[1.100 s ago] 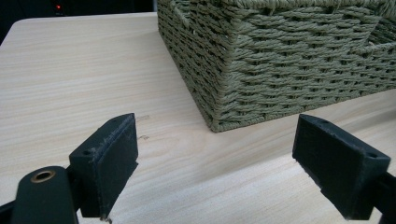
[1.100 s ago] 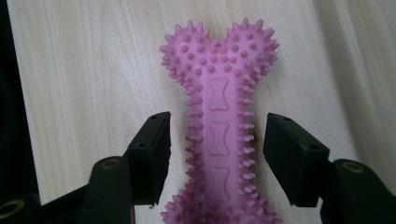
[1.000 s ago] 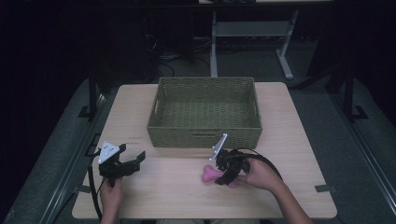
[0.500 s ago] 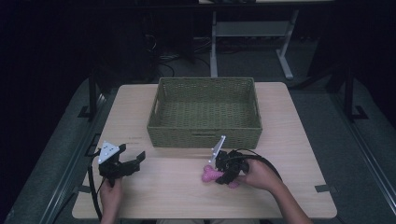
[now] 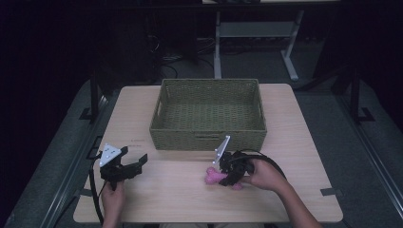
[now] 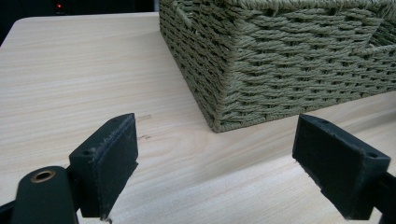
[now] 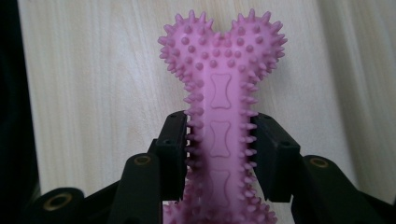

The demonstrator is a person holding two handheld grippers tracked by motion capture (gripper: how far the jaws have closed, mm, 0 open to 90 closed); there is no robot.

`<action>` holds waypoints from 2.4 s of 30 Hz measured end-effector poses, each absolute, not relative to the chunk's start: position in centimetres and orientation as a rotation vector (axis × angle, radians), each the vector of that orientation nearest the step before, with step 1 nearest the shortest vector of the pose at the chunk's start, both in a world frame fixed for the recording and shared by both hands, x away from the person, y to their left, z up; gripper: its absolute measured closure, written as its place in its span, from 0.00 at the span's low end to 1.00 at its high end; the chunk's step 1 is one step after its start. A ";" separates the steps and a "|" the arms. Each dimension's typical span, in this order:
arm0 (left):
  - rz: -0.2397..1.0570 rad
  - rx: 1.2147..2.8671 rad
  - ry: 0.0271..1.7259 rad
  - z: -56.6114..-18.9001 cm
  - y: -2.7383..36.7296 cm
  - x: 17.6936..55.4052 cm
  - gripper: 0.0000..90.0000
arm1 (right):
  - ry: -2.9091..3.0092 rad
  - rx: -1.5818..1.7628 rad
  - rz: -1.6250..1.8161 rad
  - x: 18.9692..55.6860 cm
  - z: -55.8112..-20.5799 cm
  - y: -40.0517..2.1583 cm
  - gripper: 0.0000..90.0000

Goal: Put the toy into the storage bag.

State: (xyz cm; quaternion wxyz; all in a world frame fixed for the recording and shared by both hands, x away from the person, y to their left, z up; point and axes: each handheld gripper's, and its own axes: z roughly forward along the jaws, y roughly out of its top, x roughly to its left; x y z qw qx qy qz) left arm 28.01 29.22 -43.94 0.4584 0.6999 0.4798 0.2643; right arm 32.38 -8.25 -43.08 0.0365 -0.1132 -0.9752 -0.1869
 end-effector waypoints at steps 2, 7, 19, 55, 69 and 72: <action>0.651 1.722 1.183 -43.9 29.2 28.0 0.15 | -2.991 -0.344 -0.574 32.5 -42.7 -8.2 0.64; 0.650 1.717 1.186 -43.9 29.3 28.0 0.15 | -2.982 -0.333 -0.601 32.8 -41.7 -8.3 0.64; 0.649 1.713 1.189 -43.9 29.3 28.0 0.15 | -2.945 -0.322 -0.678 34.1 -39.0 -8.9 0.64; 0.650 1.712 1.189 -43.9 29.4 28.1 0.15 | -2.938 -0.336 -0.789 38.1 -32.0 -10.3 0.64; 0.650 1.710 1.191 -43.9 29.4 28.1 0.15 | -2.943 -0.335 -0.791 39.8 -30.3 -10.2 0.64; 0.651 1.710 1.190 -43.9 29.5 28.1 0.15 | -2.949 -0.339 -0.781 40.1 -30.0 -10.0 0.64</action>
